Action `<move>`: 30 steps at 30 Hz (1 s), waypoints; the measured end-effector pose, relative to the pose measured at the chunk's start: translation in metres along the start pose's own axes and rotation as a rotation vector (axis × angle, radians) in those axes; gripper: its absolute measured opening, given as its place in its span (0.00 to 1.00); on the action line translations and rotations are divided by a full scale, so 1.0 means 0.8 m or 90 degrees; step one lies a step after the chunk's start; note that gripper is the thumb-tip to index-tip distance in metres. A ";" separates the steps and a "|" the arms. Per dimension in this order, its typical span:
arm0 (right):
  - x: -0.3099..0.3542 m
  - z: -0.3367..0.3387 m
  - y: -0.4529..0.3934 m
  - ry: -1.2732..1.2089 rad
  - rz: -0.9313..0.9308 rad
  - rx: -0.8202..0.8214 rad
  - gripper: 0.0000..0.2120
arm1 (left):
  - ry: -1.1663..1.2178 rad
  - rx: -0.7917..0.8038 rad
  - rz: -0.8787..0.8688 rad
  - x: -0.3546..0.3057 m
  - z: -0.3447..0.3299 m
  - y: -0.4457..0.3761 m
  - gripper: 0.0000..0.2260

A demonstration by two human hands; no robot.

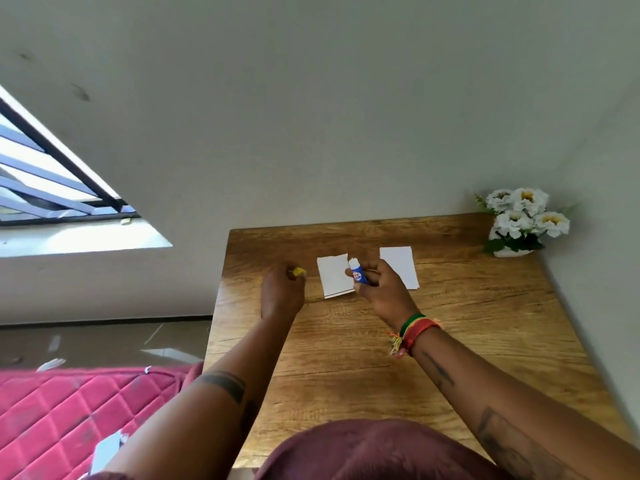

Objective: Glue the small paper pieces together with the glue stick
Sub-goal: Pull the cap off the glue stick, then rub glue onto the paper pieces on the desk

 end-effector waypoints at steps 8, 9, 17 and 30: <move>-0.002 -0.054 -0.010 0.030 -0.005 0.026 0.18 | -0.121 0.067 0.005 0.059 -0.006 -0.006 0.13; -0.002 -0.060 -0.011 0.028 -0.006 0.034 0.18 | -0.128 0.071 0.003 0.063 -0.007 -0.007 0.13; 0.005 -0.076 -0.022 0.032 -0.011 0.056 0.18 | -0.135 0.118 -0.064 0.055 -0.008 -0.009 0.24; 0.034 -0.037 -0.013 -0.129 -0.031 -0.013 0.14 | 0.220 0.101 -0.036 -0.078 -0.032 0.028 0.13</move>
Point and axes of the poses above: each hand's wrist, its own y-axis away from the middle knuckle, its own z-axis out of the back of the hand, x = y × z, the point moved 7 cm from there along -y, towards the middle knuckle, and after that the axes turned 13 degrees about -x, right-handed, at the moved point
